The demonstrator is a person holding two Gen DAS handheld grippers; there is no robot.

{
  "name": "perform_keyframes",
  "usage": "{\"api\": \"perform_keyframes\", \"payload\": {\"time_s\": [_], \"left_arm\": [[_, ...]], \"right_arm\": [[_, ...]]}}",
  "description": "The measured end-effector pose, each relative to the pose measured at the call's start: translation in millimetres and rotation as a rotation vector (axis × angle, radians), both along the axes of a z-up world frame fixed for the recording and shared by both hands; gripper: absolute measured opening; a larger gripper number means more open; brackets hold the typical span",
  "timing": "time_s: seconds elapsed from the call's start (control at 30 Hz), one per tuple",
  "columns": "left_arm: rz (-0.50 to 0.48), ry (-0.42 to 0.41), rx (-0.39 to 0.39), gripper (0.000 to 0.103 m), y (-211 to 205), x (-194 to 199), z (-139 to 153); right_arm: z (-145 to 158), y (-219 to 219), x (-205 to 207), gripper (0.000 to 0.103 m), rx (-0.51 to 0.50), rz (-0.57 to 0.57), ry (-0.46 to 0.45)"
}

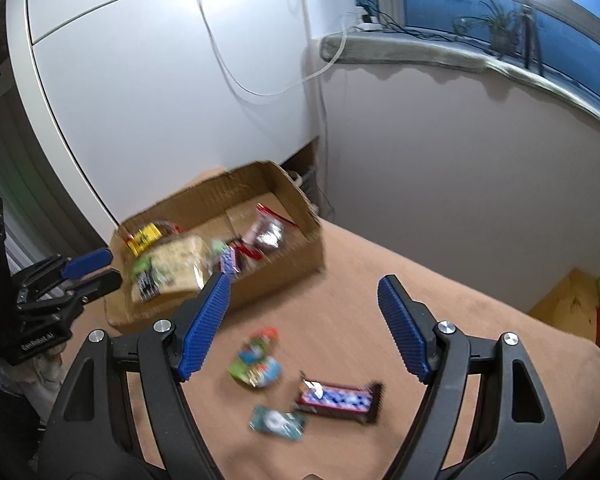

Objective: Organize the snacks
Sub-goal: 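Move both tools back toward the Snickers bar and jelly cups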

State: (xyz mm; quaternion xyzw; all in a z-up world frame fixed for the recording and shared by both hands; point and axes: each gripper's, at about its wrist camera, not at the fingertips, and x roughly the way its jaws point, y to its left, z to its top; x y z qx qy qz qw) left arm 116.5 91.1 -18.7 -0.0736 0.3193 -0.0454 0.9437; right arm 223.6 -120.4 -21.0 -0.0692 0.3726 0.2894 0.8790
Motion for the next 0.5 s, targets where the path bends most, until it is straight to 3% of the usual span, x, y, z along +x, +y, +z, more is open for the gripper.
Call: {"api": "perform_keyframes", "payload": {"time_s": [0.27,0.5], "left_arm": [[-0.061,0.028,-0.022,0.041,-38.2,-9.1,-7.3],[-0.112,0.090,-0.044,0.041,-72.5,-6.6,-26.9]], "right_arm": [[-18.1,-36.5,-15.3,0.084,-0.050,0.014,0.016],[-37.5,-41.7,-29.1,0.084,-0.154,0.152,0.014]]}}
